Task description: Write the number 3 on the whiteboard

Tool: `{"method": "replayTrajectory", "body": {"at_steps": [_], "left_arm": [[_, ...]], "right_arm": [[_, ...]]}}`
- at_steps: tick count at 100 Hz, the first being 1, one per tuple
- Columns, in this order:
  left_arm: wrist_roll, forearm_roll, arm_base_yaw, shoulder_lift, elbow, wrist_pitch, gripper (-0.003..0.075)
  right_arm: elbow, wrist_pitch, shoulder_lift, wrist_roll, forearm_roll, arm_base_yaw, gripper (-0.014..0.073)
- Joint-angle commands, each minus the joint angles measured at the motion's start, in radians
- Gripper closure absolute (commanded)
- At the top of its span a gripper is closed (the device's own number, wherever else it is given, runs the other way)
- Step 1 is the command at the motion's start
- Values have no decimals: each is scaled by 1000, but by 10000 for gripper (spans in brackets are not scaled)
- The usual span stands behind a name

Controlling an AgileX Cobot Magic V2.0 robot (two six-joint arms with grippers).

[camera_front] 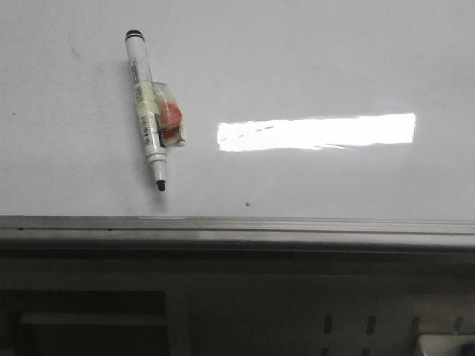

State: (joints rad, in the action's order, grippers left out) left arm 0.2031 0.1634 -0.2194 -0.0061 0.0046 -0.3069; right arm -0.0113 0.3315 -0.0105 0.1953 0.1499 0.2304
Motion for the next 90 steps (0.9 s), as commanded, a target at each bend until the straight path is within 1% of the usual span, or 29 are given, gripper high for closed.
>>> {"method": "replayTrajectory", "body": {"at_steps": [1,72,79,90], "left_arm": [[-11,12,1,-26,33,83,741],[-11,0,1,-26,33,83,741],[-11,0,1,-26,33,83,741],[-11,0,1,-26,33,83,741]], "right_arm": [[-24,-29,-14,-1,18,-8,648],[-24,-29,-14,-1,18,-8,648],[-24,-29,-14,-1,46,-8,648],[-24,-31,-14,-1,46,-8,648]]}}
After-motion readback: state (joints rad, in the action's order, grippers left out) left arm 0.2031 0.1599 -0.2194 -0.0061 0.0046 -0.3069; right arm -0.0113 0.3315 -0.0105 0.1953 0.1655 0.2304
